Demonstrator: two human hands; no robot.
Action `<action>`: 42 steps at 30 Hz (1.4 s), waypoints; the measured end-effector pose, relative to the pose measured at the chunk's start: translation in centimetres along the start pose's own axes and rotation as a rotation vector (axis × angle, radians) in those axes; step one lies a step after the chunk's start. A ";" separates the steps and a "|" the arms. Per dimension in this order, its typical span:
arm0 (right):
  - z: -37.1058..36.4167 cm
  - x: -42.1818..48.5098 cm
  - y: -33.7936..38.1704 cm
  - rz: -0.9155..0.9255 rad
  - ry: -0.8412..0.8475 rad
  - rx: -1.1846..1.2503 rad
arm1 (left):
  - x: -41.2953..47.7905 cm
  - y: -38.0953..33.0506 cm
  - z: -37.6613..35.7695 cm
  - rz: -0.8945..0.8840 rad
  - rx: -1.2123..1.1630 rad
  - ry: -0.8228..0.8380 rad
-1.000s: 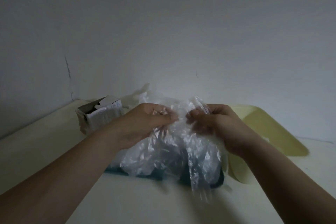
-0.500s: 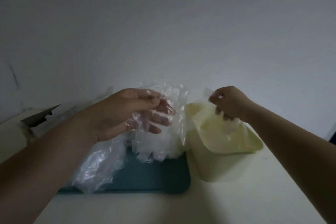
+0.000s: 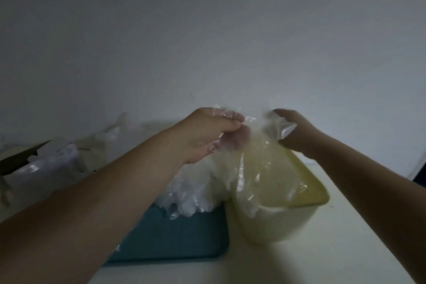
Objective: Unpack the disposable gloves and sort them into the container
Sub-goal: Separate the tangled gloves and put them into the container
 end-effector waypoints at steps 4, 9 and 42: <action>5.8 -0.5 -2.0 -0.069 -0.327 0.108 | 3.4 3.1 -1.5 0.105 0.118 -0.051; 1.1 -3.5 2.6 0.058 0.182 0.001 | 6.0 4.5 -2.2 0.129 0.208 -0.143; -15.1 -6.3 13.1 0.215 0.274 -0.142 | -7.3 3.8 14.6 -0.278 0.989 -0.378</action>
Point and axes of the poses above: each hand's wrist, its own x-axis towards the middle knuckle, its own z-axis out of the back of the hand, y = z × x, the point moved 9 cm from there along x, towards the middle knuckle, and after that the axes turned 7 degrees about -x, right-handed, at the moved point
